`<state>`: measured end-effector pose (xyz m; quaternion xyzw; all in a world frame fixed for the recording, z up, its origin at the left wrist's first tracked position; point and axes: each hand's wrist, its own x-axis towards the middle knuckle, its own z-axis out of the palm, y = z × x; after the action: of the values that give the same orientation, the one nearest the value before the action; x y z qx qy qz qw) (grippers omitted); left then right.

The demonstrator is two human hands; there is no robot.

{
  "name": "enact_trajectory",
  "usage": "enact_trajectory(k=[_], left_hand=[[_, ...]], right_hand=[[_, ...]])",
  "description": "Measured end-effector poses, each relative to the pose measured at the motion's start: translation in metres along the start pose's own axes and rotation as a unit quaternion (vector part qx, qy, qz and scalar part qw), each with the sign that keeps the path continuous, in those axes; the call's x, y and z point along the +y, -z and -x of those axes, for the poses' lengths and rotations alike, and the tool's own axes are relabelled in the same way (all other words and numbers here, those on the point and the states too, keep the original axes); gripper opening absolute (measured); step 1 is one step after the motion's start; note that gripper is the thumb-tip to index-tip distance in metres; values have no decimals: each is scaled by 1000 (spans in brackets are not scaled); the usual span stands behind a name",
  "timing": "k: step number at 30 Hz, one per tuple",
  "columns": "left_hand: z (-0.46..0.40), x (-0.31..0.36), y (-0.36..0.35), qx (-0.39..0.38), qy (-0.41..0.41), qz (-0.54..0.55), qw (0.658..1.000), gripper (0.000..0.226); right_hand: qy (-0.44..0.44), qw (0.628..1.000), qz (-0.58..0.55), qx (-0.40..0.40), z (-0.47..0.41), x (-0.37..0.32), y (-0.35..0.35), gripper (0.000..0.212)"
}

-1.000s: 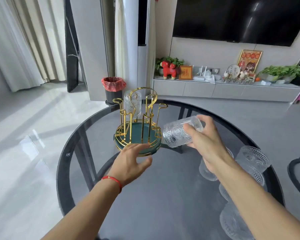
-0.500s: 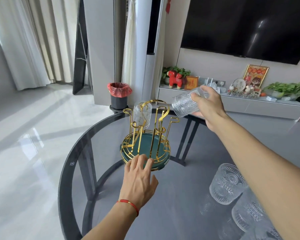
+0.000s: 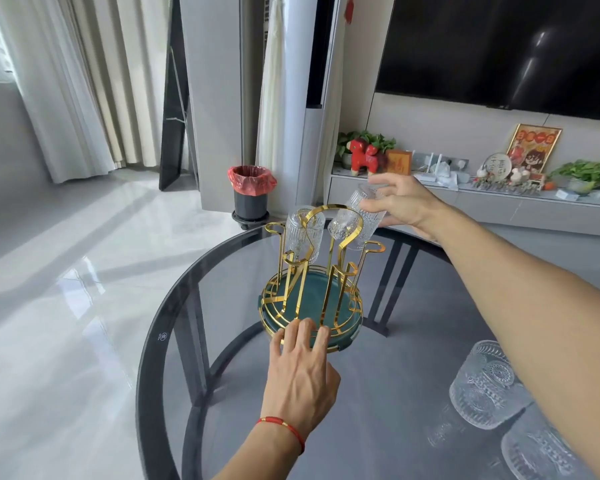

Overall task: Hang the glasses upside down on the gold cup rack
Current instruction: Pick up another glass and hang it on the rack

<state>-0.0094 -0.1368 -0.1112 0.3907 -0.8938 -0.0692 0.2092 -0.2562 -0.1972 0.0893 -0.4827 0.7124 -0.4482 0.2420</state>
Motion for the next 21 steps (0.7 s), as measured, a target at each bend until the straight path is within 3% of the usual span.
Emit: enact_trajectory(k=[8,14,21], left_hand=[[-1,0,-1,5,6,-1,1000,48],[-1,1,-3,15,-1,5,1000,47],[-1,2,-4,26,-5,-1,1000,45]], right_hand=[[-44,977,-22,-209,-24,13,10,68],[-12,963,59,-262,-37,17,-5,84],[-22,954,86,-288,-32,12,-9,84]])
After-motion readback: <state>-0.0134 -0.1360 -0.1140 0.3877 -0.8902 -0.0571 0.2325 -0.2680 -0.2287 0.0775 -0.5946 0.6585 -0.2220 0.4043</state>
